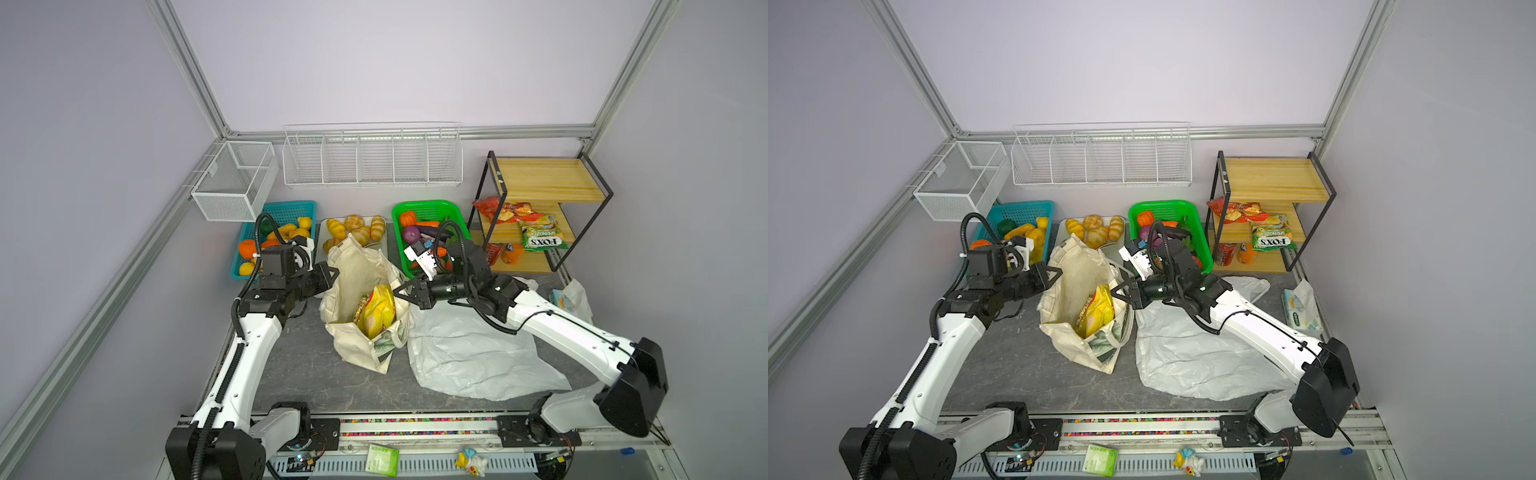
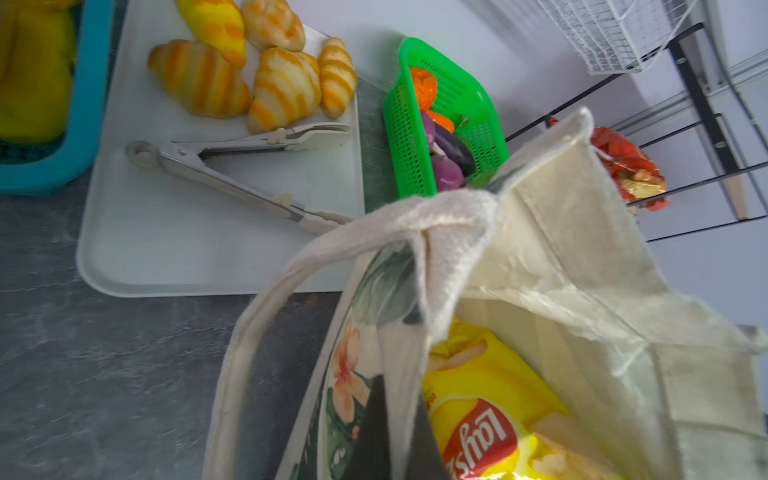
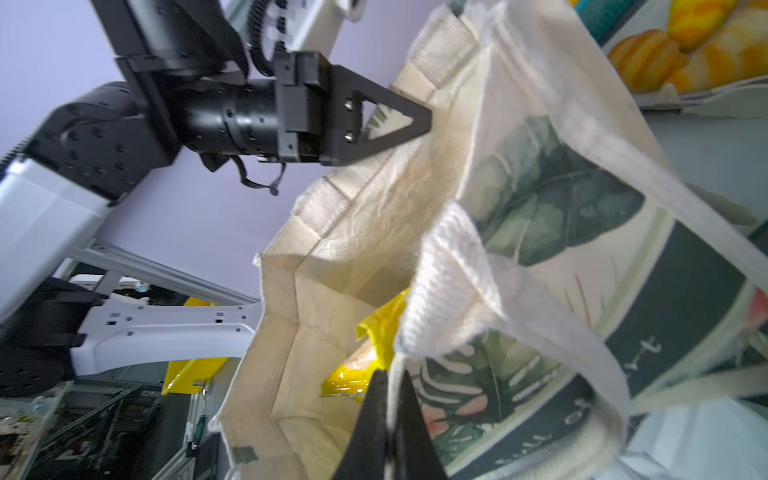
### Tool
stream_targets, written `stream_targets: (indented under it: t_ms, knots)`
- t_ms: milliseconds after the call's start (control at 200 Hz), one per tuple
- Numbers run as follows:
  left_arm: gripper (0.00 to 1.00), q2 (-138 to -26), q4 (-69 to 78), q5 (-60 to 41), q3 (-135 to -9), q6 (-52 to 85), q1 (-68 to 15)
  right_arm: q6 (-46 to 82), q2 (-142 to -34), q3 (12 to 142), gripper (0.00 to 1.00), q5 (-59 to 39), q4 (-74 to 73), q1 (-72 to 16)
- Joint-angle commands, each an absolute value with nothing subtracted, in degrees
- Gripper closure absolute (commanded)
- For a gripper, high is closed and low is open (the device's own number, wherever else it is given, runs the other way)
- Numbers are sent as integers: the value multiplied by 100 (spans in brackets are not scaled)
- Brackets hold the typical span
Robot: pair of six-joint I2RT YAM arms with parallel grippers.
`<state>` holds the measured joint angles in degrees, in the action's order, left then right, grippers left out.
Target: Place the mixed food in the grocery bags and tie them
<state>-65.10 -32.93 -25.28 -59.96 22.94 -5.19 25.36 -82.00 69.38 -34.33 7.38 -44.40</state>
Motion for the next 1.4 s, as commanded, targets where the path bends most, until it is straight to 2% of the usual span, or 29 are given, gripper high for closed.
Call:
stream_targets:
  t_ms: [0, 115, 315, 475, 765, 1115, 1395]
  knots:
    - [100, -6643, -3781, -1707, -6345, 1860, -490, 2961, -8130, 6847, 93, -3806, -553, -4523]
    - [100, -6515, -3838, -1650, -6491, 1857, -487, 2948, -8297, 7004, 93, -3316, -142, -4660]
    - [100, -6272, -4226, -1382, -6733, 1637, -480, 3023, -8663, 7105, 93, -3395, -180, -5012]
    - [100, -6088, -4526, -574, -6888, 1348, -458, 3283, -8992, 7221, 93, -3429, -526, -5225]
    - [100, -6244, -4832, 1523, -7122, 798, -405, 3945, -9856, 7697, 93, -3218, -799, -5413]
    - [100, -6702, -4959, 2789, -7124, 331, -374, 4196, -10593, 8370, 93, -3291, -637, -5711]
    - [100, -6789, -4785, 3199, -6898, 13, -222, 4338, -11011, 8646, 89, -3463, -465, -5737]
